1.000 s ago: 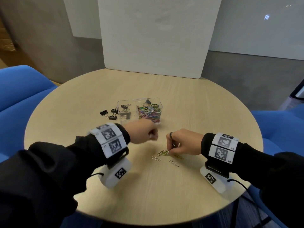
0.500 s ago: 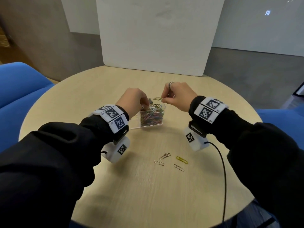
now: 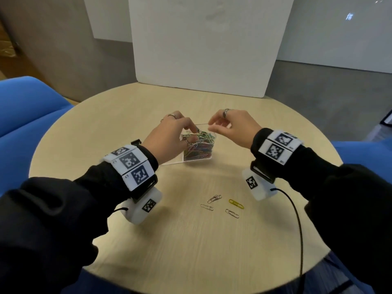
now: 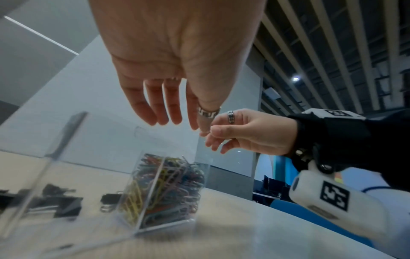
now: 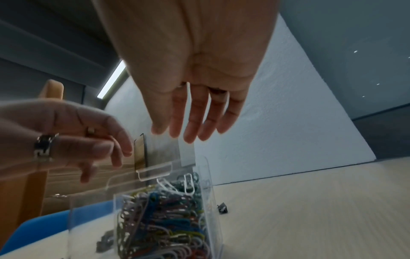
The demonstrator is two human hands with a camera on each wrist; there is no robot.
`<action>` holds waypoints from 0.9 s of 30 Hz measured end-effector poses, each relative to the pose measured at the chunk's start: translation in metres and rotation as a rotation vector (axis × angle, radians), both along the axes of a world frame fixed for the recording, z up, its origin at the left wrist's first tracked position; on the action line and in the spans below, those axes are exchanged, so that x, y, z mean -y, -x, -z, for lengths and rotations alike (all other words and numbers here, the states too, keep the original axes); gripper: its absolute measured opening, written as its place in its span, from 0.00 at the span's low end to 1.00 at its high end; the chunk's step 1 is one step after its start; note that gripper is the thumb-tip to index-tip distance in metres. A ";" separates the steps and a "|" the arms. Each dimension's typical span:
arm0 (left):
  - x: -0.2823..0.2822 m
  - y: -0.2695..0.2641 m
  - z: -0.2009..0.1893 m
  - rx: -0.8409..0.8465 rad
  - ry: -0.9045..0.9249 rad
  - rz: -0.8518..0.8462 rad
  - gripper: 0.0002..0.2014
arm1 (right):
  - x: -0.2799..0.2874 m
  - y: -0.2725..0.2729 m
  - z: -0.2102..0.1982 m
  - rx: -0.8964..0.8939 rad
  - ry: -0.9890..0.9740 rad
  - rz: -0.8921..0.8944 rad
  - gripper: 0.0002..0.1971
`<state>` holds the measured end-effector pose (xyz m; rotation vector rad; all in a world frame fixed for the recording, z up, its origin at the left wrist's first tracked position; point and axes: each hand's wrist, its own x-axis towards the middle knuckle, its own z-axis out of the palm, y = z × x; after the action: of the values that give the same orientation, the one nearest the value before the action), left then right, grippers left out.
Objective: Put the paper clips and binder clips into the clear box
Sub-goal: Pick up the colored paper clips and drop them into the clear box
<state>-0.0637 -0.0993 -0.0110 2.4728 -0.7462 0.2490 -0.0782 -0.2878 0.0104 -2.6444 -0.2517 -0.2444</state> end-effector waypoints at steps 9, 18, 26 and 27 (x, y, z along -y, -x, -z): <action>0.023 0.047 0.018 -0.391 -0.639 0.364 0.26 | 0.011 0.067 0.022 -0.730 0.385 -0.124 0.19; 0.045 0.050 0.029 -0.430 -0.506 0.296 0.24 | 0.002 0.086 0.038 -0.622 0.322 -0.102 0.14; 0.055 0.047 0.029 -0.420 -0.420 0.290 0.13 | 0.004 0.088 0.040 -0.574 0.245 -0.141 0.11; 0.056 0.047 0.028 -0.415 -0.427 0.297 0.12 | 0.004 0.088 0.040 -0.579 0.251 -0.144 0.11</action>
<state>-0.1112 -0.1551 -0.0387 2.6183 -1.0435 -0.5712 -0.1662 -0.2919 -0.0294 -2.7837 -0.2882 0.6296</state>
